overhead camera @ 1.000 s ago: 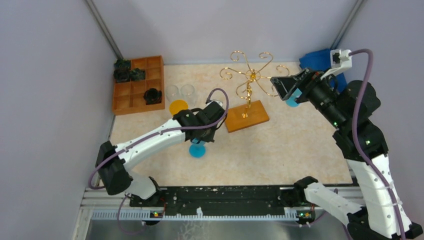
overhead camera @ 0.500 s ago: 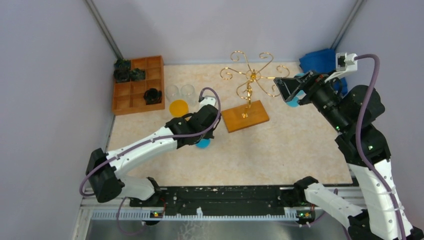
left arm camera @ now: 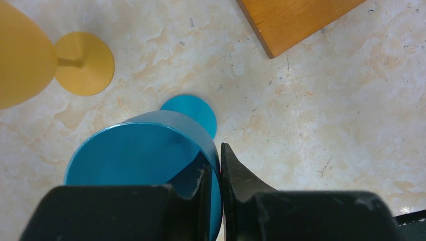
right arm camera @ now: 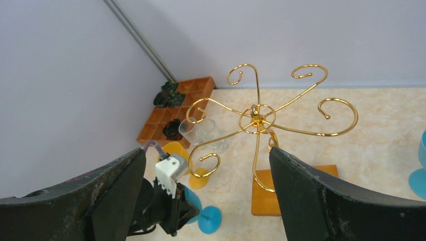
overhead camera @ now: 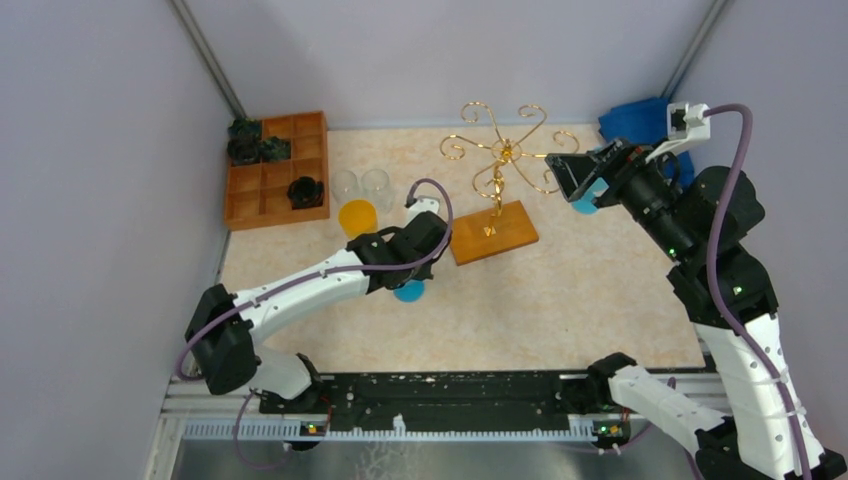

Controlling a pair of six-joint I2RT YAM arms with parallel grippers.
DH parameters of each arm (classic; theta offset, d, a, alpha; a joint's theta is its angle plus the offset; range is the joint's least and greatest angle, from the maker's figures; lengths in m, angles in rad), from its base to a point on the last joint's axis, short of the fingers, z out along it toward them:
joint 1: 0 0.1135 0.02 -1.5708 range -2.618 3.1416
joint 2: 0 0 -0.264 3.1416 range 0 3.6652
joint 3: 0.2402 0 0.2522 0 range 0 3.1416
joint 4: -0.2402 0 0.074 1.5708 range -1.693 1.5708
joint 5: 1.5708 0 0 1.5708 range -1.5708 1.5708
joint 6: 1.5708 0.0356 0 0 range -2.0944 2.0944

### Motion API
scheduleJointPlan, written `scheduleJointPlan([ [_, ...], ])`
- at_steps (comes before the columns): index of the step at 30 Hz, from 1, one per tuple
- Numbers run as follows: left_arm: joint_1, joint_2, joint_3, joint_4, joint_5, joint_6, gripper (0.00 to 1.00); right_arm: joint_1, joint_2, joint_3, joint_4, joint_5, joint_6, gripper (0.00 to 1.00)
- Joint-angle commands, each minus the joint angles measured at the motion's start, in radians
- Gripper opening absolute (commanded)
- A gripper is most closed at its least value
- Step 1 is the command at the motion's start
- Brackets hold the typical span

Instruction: Take the wine glass off the wine glass rack

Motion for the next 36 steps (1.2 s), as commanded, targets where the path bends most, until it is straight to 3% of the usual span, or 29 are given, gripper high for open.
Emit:
scheduleJointPlan([
  [1, 0.002, 0.005, -0.014, 0.016, 0.011, -0.014, 0.23, 0.006, 0.0, 0.033, 0.029, 0.006, 0.002, 0.92],
  [4, 0.003, -0.002, -0.019, 0.011, 0.011, -0.016, 0.36, 0.007, 0.0, 0.031, 0.027, 0.004, 0.007, 0.93],
  [12, 0.004, -0.029, 0.012, -0.044, -0.011, -0.021, 0.58, 0.006, -0.012, 0.027, 0.032, -0.007, 0.008, 0.99],
  [25, 0.002, -0.199, 0.279, -0.149, -0.031, 0.065, 0.6, 0.007, 0.009, 0.06, 0.004, -0.004, 0.018, 0.99],
  [30, 0.002, -0.272, 0.323, -0.045, -0.081, 0.134, 0.62, 0.007, 0.016, 0.098, -0.034, 0.134, 0.031, 0.99],
  [36, 0.002, -0.225, 0.394, -0.017, -0.07, 0.167, 0.61, 0.007, 0.027, 0.12, -0.06, 0.262, 0.061, 0.99],
])
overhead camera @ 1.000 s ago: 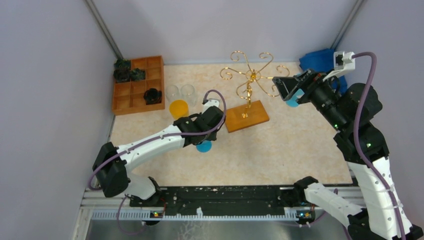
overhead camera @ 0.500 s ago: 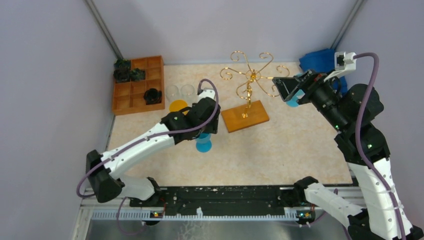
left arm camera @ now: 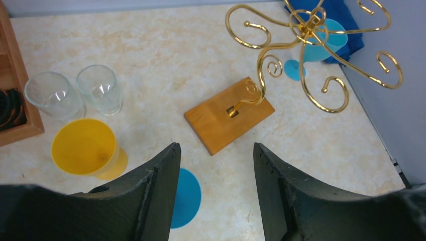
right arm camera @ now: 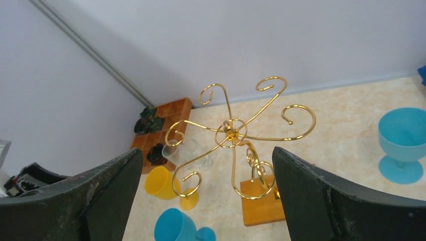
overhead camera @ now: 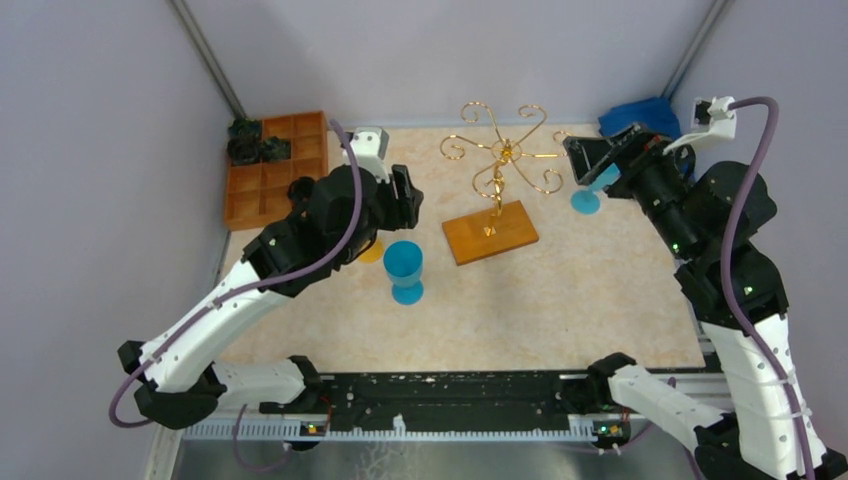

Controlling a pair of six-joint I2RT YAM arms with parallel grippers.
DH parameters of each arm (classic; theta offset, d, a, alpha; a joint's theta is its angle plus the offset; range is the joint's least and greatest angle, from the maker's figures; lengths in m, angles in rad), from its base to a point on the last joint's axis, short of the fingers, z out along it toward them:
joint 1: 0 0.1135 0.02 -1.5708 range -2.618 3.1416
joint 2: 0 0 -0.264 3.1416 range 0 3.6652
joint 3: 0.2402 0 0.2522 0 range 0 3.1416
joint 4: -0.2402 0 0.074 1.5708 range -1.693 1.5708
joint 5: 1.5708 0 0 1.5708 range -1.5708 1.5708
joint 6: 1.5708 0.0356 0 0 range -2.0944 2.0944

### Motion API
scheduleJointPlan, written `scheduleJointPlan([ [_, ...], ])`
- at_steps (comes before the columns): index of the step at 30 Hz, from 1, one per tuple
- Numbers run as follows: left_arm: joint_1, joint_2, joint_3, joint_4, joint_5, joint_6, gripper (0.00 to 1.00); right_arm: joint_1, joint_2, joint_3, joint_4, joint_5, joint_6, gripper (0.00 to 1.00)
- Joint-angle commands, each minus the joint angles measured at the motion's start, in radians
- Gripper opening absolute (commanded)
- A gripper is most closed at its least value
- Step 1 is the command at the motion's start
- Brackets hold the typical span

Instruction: Take the wine glass off the wine glass rack

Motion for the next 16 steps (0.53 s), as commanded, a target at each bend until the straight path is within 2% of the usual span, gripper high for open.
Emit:
scheduleJointPlan([
  [1, 0.001, 0.051, 0.042, 0.03, -0.002, 0.048, 0.61, 0.006, 0.005, 0.053, -0.023, 0.133, 0.035, 0.99],
  [8, 0.001, 0.059, 0.045, 0.019, -0.004, 0.049, 0.59, 0.007, -0.009, 0.033, -0.007, 0.142, -0.004, 0.99],
  [13, 0.001, 0.051, 0.047, 0.018, -0.008, 0.047, 0.59, 0.007, -0.002, 0.039, -0.034, 0.213, -0.037, 0.99],
  [16, 0.001, 0.048, 0.05, 0.011, -0.015, 0.046, 0.6, 0.006, -0.043, -0.007, 0.015, 0.211, -0.046, 0.99],
])
